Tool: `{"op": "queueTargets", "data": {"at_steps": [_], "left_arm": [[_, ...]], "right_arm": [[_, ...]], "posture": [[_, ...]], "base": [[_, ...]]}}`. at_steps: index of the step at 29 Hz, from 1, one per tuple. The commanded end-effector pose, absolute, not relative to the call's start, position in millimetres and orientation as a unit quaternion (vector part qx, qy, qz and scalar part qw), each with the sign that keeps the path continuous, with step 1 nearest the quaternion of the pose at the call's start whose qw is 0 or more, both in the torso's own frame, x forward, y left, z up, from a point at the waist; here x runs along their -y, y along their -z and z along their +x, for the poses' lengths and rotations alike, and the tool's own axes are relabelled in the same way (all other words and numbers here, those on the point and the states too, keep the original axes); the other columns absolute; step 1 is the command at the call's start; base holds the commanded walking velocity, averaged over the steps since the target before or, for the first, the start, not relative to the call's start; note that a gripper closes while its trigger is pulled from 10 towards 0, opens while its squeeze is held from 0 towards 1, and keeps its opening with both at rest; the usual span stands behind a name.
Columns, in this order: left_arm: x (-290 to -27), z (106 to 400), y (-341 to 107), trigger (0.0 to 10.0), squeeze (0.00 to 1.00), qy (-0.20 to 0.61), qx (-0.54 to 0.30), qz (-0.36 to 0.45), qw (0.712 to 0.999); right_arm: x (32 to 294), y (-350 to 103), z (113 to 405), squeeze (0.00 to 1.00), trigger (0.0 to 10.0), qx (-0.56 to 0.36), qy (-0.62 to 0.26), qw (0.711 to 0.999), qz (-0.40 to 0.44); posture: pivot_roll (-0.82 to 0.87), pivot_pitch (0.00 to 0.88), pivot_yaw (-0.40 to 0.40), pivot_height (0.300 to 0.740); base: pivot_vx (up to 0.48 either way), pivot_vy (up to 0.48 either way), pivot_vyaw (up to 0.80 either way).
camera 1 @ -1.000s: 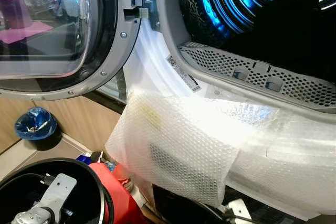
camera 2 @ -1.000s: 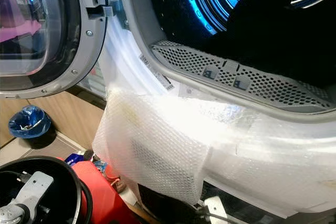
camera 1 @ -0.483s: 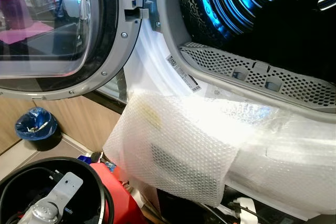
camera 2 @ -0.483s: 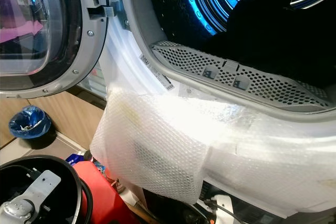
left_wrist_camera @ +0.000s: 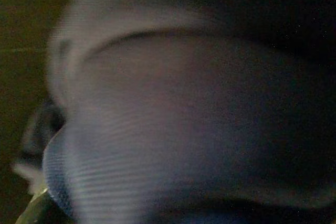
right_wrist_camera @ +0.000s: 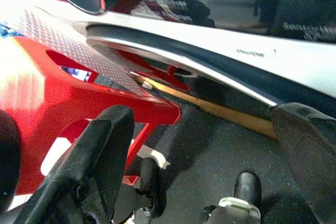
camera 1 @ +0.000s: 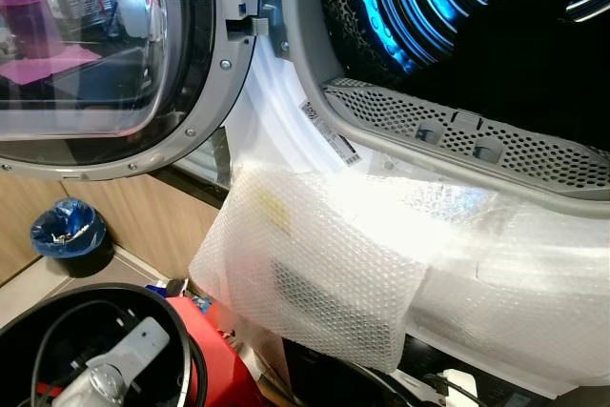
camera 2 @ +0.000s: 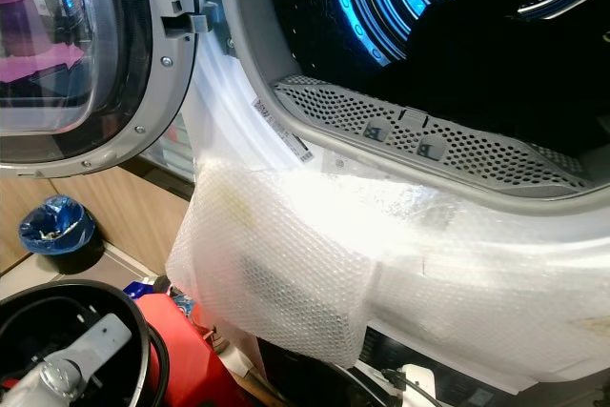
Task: Clothes washing
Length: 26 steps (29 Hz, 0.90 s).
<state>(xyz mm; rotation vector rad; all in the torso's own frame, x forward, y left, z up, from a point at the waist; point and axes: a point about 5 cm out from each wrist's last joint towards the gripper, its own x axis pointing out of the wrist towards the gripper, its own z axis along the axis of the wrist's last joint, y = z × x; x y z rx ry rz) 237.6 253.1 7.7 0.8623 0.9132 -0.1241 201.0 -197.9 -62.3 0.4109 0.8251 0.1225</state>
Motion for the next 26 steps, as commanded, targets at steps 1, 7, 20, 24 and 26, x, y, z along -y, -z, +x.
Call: {"op": "queueTargets", "data": {"at_steps": [1, 7, 20, 24, 26], "left_arm": [[-251.2, 229.9, 2.5, 10.0, 0.0, 0.084, -0.448, 0.411, 0.79], [-251.2, 230.7, 10.7, 10.0, 0.0, 0.107, -0.458, 0.444, 0.762], [-257.5, 231.8, 12.4, 0.0, 0.0, 0.111, -0.464, 0.459, 0.749], [-259.0, 230.1, 14.7, 0.0, 0.0, 0.113, -0.466, 0.459, 0.748], [-259.0, 230.0, 13.4, 0.0, 0.0, 0.114, -0.466, 0.458, 0.748]], "right_arm": [[197.5, 65.0, 197.5, 0.0, 10.0, -0.401, -0.05, 0.893, 0.2], [191.5, 66.2, 198.7, 0.0, 10.0, -0.398, -0.051, 0.893, 0.204], [193.4, 68.4, 195.5, 0.0, 10.0, -0.397, -0.037, 0.893, 0.209], [193.4, 68.7, 195.2, 0.0, 10.0, -0.398, -0.037, 0.893, 0.206], [193.2, 68.7, 195.3, 0.0, 10.0, -0.399, -0.038, 0.893, 0.206]], "posture": [[0.03, 0.065, -0.043, 0.74], [0.02, 0.078, -0.039, 0.74], [0.02, 0.09, -0.037, 0.74], [0.02, 0.09, -0.037, 0.74], [0.02, 0.088, -0.038, 0.74]], "base": [[0.0, 0.0, 0.0], [0.0, 0.0, 0.0], [0.0, 0.0, 0.0], [0.0, 0.0, 0.0], [0.0, 0.0, 0.0]]}}
